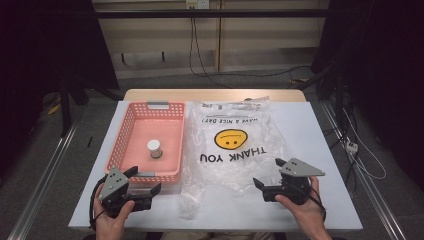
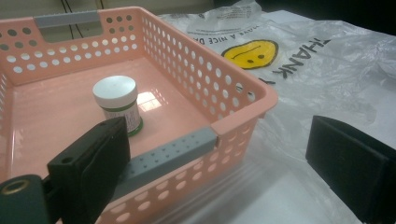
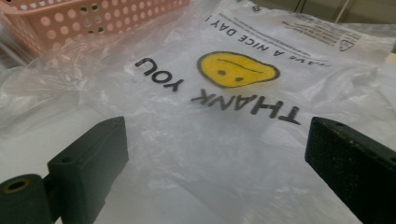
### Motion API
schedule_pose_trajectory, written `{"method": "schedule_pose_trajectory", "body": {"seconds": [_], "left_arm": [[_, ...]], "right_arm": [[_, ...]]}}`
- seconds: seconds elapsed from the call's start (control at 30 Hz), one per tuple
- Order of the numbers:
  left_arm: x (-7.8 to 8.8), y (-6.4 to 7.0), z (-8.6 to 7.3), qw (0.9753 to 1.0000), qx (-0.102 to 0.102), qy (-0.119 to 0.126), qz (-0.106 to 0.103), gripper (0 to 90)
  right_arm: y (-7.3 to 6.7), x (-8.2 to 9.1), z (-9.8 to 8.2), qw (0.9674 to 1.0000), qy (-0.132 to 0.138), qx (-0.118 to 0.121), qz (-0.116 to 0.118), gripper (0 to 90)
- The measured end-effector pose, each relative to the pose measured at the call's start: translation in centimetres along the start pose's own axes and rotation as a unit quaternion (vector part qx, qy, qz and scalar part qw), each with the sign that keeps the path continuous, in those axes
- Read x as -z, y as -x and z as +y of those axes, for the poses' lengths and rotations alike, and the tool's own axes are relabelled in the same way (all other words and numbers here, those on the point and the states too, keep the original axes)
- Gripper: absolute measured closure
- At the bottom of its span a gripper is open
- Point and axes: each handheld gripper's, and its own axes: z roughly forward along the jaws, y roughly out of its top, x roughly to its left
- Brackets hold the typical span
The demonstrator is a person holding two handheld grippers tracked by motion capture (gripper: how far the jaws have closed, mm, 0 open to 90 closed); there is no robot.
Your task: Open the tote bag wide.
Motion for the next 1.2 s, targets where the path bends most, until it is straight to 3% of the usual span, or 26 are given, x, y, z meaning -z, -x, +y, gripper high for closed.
{"method": "schedule_pose_trajectory", "body": {"seconds": [0.23, 0.37, 0.4, 0.43, 0.47, 0.53, 0.6, 0.63, 0.77, 0.83, 0.87, 0.97, 1.03, 1.13, 1.2], "left_arm": [[0.0, 0.1, 0.0, 0.9999, -0.005, 0.003, -0.010, 6.0], [0.0, 0.0, 0.1, 0.9999, -0.010, 0.001, -0.013, 6.0], [-0.1, 0.0, 0.1, 0.9999, -0.008, 0.002, -0.014, 6.0], [-0.1, 0.0, 0.1, 0.9999, -0.009, 0.002, -0.014, 6.0], [-0.1, 0.0, 0.1, 0.9998, -0.010, 0.001, -0.016, 6.0], [-0.2, 0.1, 0.1, 0.9998, -0.009, 0.001, -0.018, 6.0], [-0.2, 0.1, 0.1, 0.9997, -0.010, 0.000, -0.020, 6.0], [-0.2, 0.1, 0.1, 0.9998, -0.010, 0.000, -0.019, 6.0], [-0.1, 0.1, 0.1, 0.9998, -0.011, 0.000, -0.018, 6.9], [-0.1, 0.0, 0.1, 0.9998, -0.009, 0.000, -0.017, 6.9], [-0.1, 0.0, 0.1, 0.9998, -0.010, 0.000, -0.017, 6.9], [-0.2, 0.1, 0.1, 0.9998, -0.013, -0.004, -0.017, 6.9], [-0.2, 0.1, 0.1, 0.9998, -0.014, -0.004, -0.017, 6.9], [-0.2, 0.1, 0.1, 0.9997, -0.018, -0.005, -0.017, 6.9], [-0.2, 0.1, 0.1, 0.9997, -0.016, -0.005, -0.017, 6.9]], "right_arm": [[-2.1, -2.2, 1.1, 0.9991, -0.014, 0.015, 0.038, 7.6], [-3.1, -3.6, 1.6, 0.9970, -0.044, 0.030, 0.056, 9.4], [-3.4, -4.7, 1.9, 0.9944, -0.057, 0.034, 0.082, 14.0], [-3.4, -4.7, 1.9, 0.9944, -0.057, 0.034, 0.082, 14.0], [-3.7, -5.8, 2.1, 0.9897, -0.080, 0.032, 0.115, 15.1], [-3.8, -6.2, 2.3, 0.9882, -0.089, 0.033, 0.120, 14.4], [-4.2, -7.7, 2.6, 0.9833, -0.121, 0.040, 0.130, 14.9], [-4.2, -7.7, 2.6, 0.9833, -0.121, 0.040, 0.130, 14.9], [-4.2, -9.3, 2.2, 0.9766, -0.169, 0.061, 0.118, 20.7], [-4.1, -9.4, 2.1, 0.9760, -0.169, 0.059, 0.124, 21.0], [-4.0, -9.2, 1.9, 0.9737, -0.171, 0.053, 0.140, 20.7], [-4.0, -9.1, 1.8, 0.9731, -0.174, 0.057, 0.140, 21.6], [-4.1, -9.4, 1.4, 0.9708, -0.188, 0.072, 0.130, 22.6], [-4.0, -9.8, 0.9, 0.9697, -0.198, 0.076, 0.122, 23.1], [-3.6, -9.9, 0.8, 0.9697, -0.199, 0.067, 0.125, 25.3]]}}
